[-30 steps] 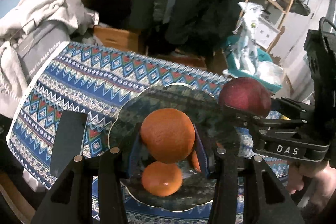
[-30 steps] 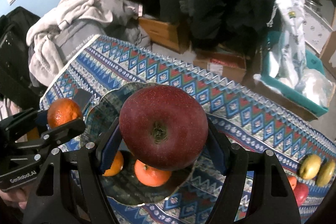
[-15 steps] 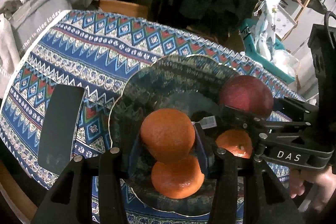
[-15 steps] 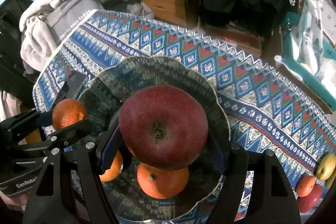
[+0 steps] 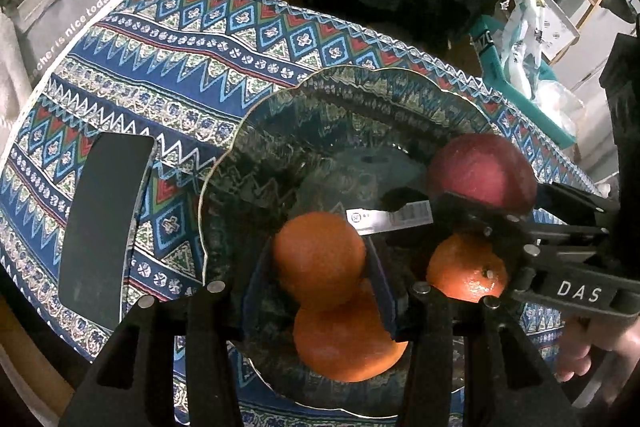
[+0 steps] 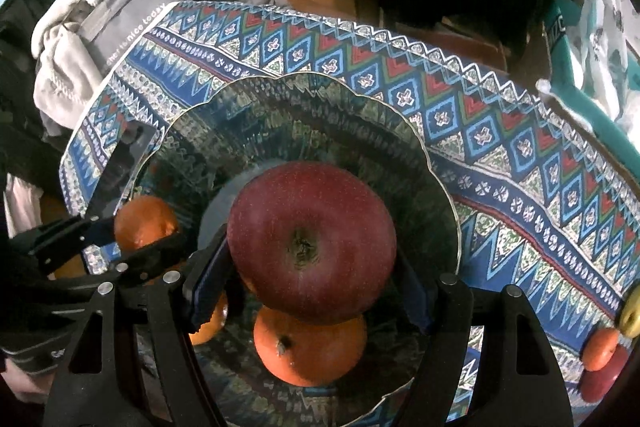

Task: Organize fruits
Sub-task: 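Lower both fruits into the glass bowl and open both grippers, then raise both open grippers and move them back toward the remaining fruit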

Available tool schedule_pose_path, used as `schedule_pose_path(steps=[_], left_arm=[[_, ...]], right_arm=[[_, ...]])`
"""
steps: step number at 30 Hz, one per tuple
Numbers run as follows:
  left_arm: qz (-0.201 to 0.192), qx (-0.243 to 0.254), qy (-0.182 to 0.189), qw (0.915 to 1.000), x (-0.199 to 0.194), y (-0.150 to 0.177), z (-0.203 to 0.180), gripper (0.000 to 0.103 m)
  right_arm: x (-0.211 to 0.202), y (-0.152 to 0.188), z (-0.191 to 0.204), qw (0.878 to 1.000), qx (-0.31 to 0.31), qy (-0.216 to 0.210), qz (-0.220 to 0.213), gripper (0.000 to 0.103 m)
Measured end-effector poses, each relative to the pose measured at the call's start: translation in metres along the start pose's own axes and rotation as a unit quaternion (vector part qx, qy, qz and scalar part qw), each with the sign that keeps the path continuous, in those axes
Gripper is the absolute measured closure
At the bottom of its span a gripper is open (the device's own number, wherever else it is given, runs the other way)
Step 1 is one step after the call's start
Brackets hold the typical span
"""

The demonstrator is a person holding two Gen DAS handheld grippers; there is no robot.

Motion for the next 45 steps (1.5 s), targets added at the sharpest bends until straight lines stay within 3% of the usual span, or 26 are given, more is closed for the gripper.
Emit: schedule_pose_path(steps=[28,45], left_arm=[[-0.027,0.049,-0.007,0.9984,-0.032,-0.002,-0.035,0.045],[-0.054,0.092,0.004,0.9943,-0.064,-0.005,-0.086,0.034]], right_arm=[[-0.038,0.009,-0.019,0.999,0.026,-0.007,-0.034,0.032],[-0.102,0.024,-0.052,0.994,0.028,0.071,-0.077,0.032]])
Point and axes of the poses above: each gripper's, at about its wrist camera, not at the fingertips, and x roughly the way its jaws point, z to its left, y to its underside, the point moved 7 cm from there along x, roughly the way its jaws point, and after that the axes turned 4 degrees about y, right-handed, at the moved point
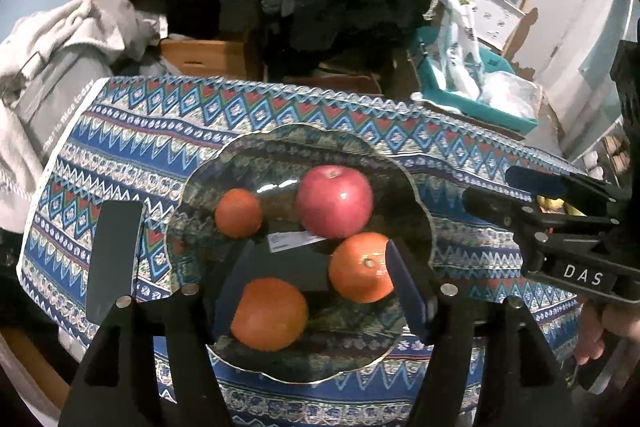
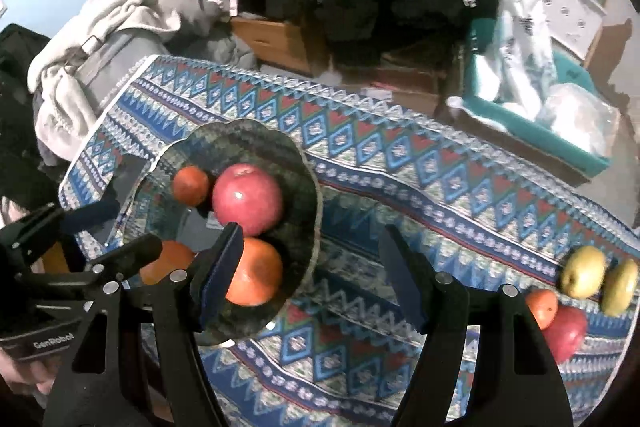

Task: Organize fruits
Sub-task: 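Raise both open grippers and move them back toward the remaining fruit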

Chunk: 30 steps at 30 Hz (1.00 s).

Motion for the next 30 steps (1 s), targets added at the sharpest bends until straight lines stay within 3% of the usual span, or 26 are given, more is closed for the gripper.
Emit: schedule_pose_path(steps=[18,30], left_arm=[[0.002,0.058,0.016,0.9982,-0.002,-0.001,-0.072,0.031],[0.015,0.109,0.029,0.9935,0.007,0.003,-0.133,0.031]], right_arm=[[-0.057,0.03,-0.069,0.997,0.039,0.067,-0.028,0.03],[-0.085,0.065,-0.136,0.99,0.088,0.104,-0.031,0.029]])
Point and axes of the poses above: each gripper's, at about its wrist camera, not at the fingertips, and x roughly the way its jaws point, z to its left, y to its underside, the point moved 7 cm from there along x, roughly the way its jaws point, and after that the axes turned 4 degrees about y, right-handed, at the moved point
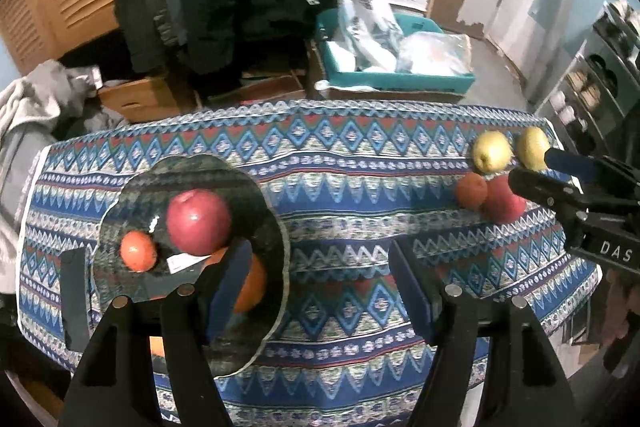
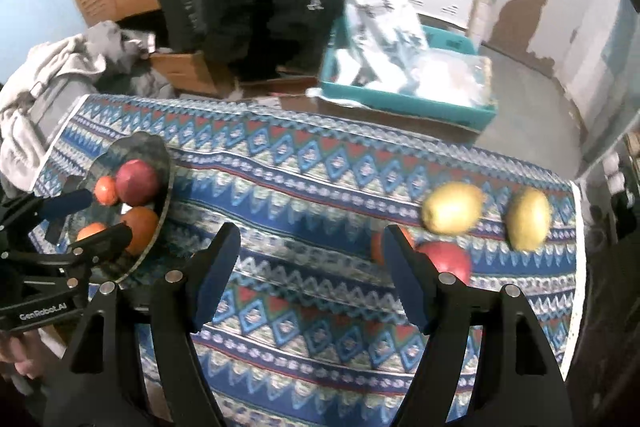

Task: Organize fruits
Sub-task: 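Raise both open grippers and move them back toward the remaining fruit, then close the right gripper on the large green pear and lift it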

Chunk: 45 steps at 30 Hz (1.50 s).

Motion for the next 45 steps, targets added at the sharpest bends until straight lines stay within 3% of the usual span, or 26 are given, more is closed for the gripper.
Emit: schedule_pose_path(steps=[17,29,37,45], left_arm=[[0.016,0.062,0.018,0.9978,0.017,-0.013,-0.08,0.03],[0.047,0.069,0.043,0.9956,0.045,-0.023,-0.117,0.03],[0.057,0.1,0.039,0.9926,0.068,-0.038,-0.139,0.03],[0.072,0.097,0.044,0.9917,0.093,-0.055,-0.147,0.03]], right_arm=[[-0.014,0.027,-0.098,0.997,0.052,0.056,0.002,0.028],[-0.008,0.042,-0.142,0.995,0.07,0.069,0.026,0.028],[0.002,0.037,-0.168,0.994,0.054,0.084,0.049,0.028],[0.021,0.029,-0.204,0.991,0.035,0.105,0.073,0.028]])
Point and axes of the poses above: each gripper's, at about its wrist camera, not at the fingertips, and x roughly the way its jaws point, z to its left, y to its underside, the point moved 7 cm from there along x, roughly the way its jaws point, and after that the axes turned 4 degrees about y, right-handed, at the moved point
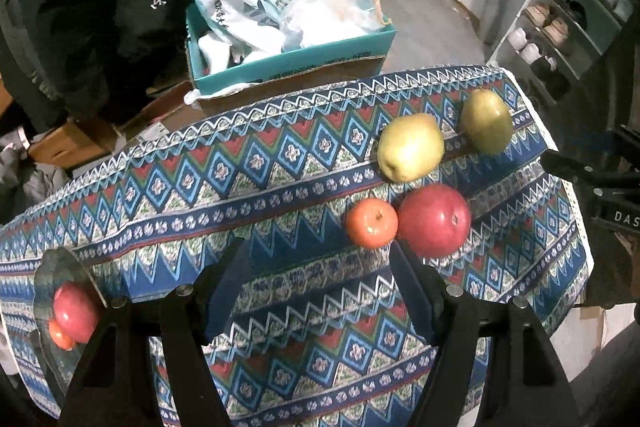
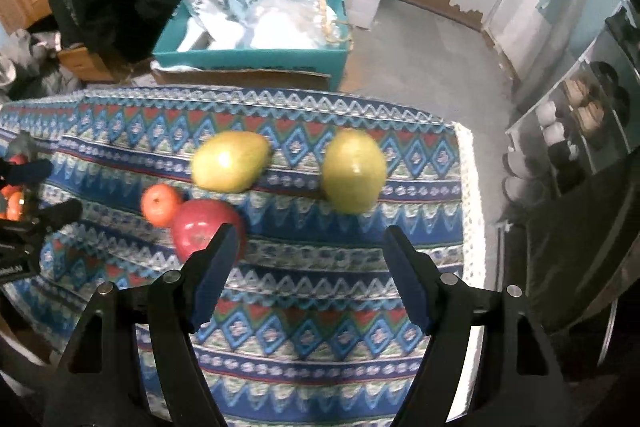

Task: Organize fruits
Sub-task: 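Close the right gripper on the large green pear and lift it, then close the left gripper on an orange while the right gripper holds the pear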

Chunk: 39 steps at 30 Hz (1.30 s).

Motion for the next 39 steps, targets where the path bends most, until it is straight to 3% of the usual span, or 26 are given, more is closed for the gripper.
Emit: schedule_pose_path(steps=[10,21,30,33,39], left_arm=[[0.007,0.027,0.003,0.9996,0.027,-0.028,-0.006,0.03],[0.032,0.014,0.016,0.9992,0.066,-0.033,-0.002,0.03],[0.044,0.007,0.024,0.9987,0.082,-0.035,0.001,0.03],[0.047,0.0,0.033,0.9984,0.084,-0.035,-0.001,0.03],[0.051,-0.006,0.045,0.9976,0.085,-0.03,-0.008,0.029]], right_arm=[[0.055,-0.015,-0.027,0.999,-0.004,-0.001,0.035,0.028],[0.115,-0.028,-0.035,0.997,0.026,-0.028,0.069,0.028],[0.136,-0.03,-0.03,0.996,0.022,-0.041,0.076,0.029],[0.141,-0.027,-0.029,0.996,0.021,-0.041,0.082,0.036],[0.136,-0.018,-0.025,0.996,0.019,-0.038,0.078,0.037]])
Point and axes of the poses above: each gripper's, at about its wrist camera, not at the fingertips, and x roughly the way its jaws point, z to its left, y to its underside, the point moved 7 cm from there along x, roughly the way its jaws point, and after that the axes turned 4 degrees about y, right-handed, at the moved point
